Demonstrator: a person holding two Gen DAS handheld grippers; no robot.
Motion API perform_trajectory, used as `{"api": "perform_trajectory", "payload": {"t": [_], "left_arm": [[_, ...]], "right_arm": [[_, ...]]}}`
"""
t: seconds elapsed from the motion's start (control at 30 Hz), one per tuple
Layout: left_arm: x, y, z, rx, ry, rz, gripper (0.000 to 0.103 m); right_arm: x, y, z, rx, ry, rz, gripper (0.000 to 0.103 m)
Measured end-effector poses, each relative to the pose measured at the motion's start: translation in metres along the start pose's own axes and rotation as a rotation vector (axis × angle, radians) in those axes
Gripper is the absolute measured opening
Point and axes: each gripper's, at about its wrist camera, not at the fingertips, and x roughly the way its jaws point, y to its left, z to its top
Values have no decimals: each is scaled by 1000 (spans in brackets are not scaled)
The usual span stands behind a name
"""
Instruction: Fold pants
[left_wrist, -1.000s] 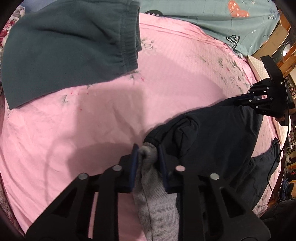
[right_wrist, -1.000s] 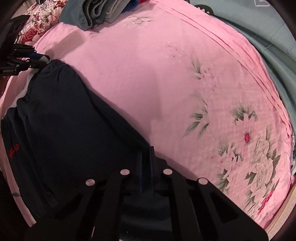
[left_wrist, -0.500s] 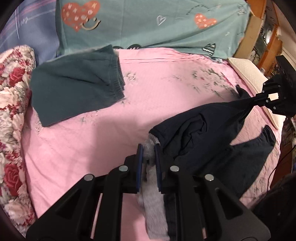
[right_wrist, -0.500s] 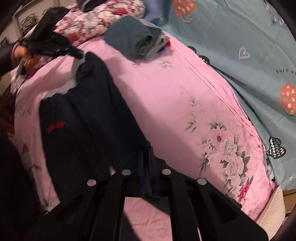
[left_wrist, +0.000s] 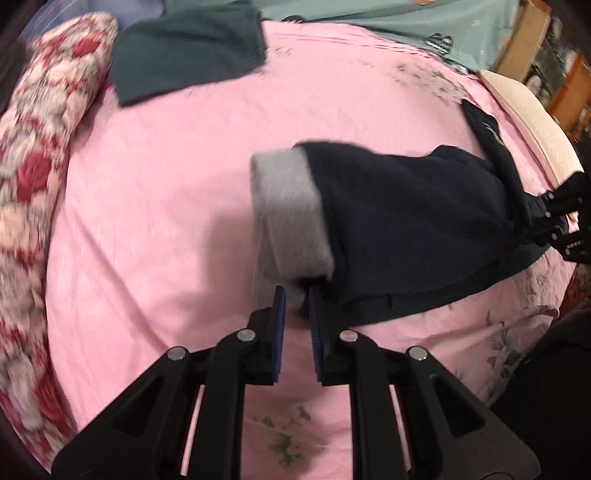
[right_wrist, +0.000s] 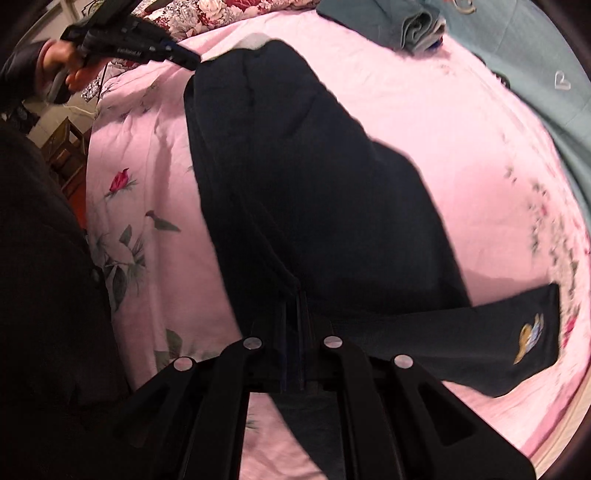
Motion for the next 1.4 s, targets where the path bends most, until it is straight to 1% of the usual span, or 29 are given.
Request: {"api": "perform_trajectory", "payload": {"t": [0.1,0.17,0.23,0.3,0.33,0.37,0.4,0.43,0.47,0.5,0.53,0.6,0.63,0.67,0.7,0.73,0.77,0.8,0.87,0.93,1.03,1.13,1.17,1.23,1.3,1.33,1.37,1.4], "left_arm": [[-9,7,-8,-64,-24,13,13],[-11,12,-14,-104,-38,28,13],[-11,18,-16,-154,-45,43,13],[-11,21,-11,-201,-70,43,21],[-10,23,-5,-239,-83,30,38],[-9,26,-1,-273,-95,16,58],[-9,27,1,-301,-106,-2,64],[-8,29,7,-342,-113,-38,71],[-4,32,13,-378,-114,-84,76],[0,33,17,-405,-115,-124,76],[5,35,21,-420,-114,-147,76],[15,32,28,-420,-97,-164,76],[21,31,32,-418,-89,-186,73],[24,32,34,-422,-87,-205,64],[24,33,37,-430,-91,-237,58],[21,34,38,-443,-105,-264,54],[13,38,38,-463,-134,-264,54],[6,42,38,-475,-157,-240,54],[-9,49,35,-483,-193,-182,58],[-24,58,30,-489,-224,-124,61],[-39,69,16,-507,-230,-85,65],[-51,81,-1,-526,-233,-49,69],[-54,86,-7,-540,-235,-45,70],[-57,98,-22,-571,-234,-51,71],[-59,107,-33,-593,-233,-47,71],[-60,111,-37,-598,-234,-45,71],[-61,115,-41,-606,-235,-43,71],[-62,118,-43,-610,-235,-42,71]], "right_arm": [[-11,6,3,-7,-20,9,5],[-16,9,3,-2,-29,34,5],[-4,12,0,10,-13,43,5],[14,11,-2,37,18,48,5],[21,8,-3,62,29,53,5],[24,6,-3,88,27,64,8],[24,6,-1,100,28,72,9],[23,6,1,100,33,70,10],[22,7,2,97,36,73,17],[19,8,3,93,39,80,20],[16,8,4,93,39,88,22],[5,6,10,111,29,80,22],[-1,6,12,129,7,78,22],[-10,6,18,146,-28,72,22],[-19,6,26,155,-69,63,23],[-27,11,42,154,-131,44,26],[-32,16,56,149,-182,30,31],[-33,24,73,144,-233,25,32],[-30,43,109,130,-329,26,33],[-17,66,143,95,-385,32,33],[14,90,177,43,-378,28,33],[52,108,201,-2,-313,-38,33],[62,109,203,-6,-292,-66,33],[80,108,208,2,-235,-96,32],[84,108,208,8,-228,-110,23],[80,108,209,22,-223,-101,13],[74,108,211,42,-230,-90,11],[62,108,212,72,-259,-79,11]]}}
